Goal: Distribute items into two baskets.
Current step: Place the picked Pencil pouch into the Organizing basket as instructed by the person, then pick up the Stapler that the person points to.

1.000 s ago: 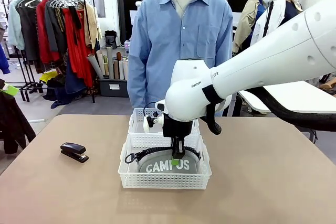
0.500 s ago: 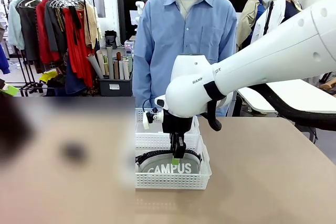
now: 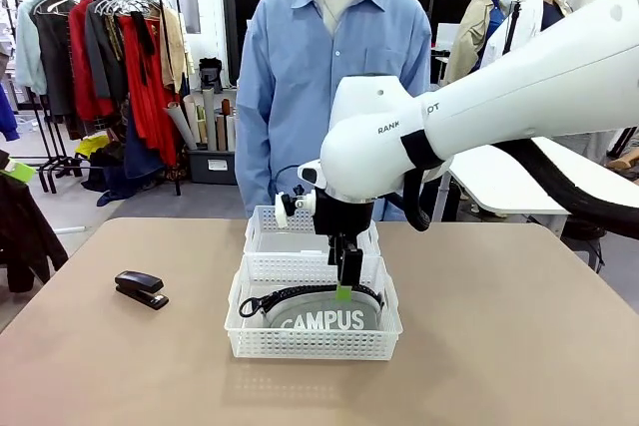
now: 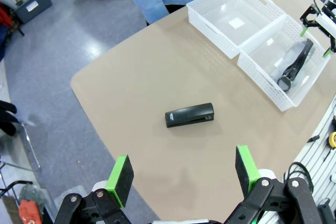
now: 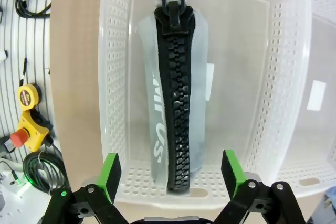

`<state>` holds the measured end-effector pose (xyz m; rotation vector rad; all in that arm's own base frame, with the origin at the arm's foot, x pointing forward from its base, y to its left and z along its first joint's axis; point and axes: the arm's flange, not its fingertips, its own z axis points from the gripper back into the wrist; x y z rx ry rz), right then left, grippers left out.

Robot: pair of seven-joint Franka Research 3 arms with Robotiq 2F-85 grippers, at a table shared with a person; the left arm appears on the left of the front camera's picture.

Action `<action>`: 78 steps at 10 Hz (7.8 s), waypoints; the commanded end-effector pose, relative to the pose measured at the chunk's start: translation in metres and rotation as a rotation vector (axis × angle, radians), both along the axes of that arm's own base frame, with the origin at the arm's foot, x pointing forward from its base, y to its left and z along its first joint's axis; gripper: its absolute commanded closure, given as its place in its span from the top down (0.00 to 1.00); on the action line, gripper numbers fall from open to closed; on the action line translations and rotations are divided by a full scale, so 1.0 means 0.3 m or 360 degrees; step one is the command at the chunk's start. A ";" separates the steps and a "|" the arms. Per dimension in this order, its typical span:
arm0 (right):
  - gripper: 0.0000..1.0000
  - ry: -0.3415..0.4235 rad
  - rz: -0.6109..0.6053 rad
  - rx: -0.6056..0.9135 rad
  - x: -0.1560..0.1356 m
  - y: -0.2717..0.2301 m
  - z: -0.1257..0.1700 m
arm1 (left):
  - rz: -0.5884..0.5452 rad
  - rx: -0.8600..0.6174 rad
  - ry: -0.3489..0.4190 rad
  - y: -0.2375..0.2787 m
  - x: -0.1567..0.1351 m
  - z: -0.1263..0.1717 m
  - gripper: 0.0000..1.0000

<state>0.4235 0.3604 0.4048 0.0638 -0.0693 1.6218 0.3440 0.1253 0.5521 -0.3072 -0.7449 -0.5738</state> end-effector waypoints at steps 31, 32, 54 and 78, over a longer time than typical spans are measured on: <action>1.00 -0.0450 -0.1026 0.0684 -0.273 -1.317 0.487 | -0.0031 -0.0016 -0.0018 0.004 -0.002 0.002 1.00; 1.00 -0.0486 -0.1057 0.0717 -0.296 -1.350 0.486 | -0.0031 -0.0016 -0.0018 0.004 -0.002 0.002 1.00; 1.00 -0.0197 -0.1340 0.1358 -0.370 -1.522 0.506 | -0.0031 -0.0016 -0.0018 0.004 -0.002 0.002 1.00; 1.00 -0.0211 -0.1290 0.1360 -0.366 -1.531 0.477 | -0.0385 0.0341 0.0290 -0.125 0.413 -0.053 1.00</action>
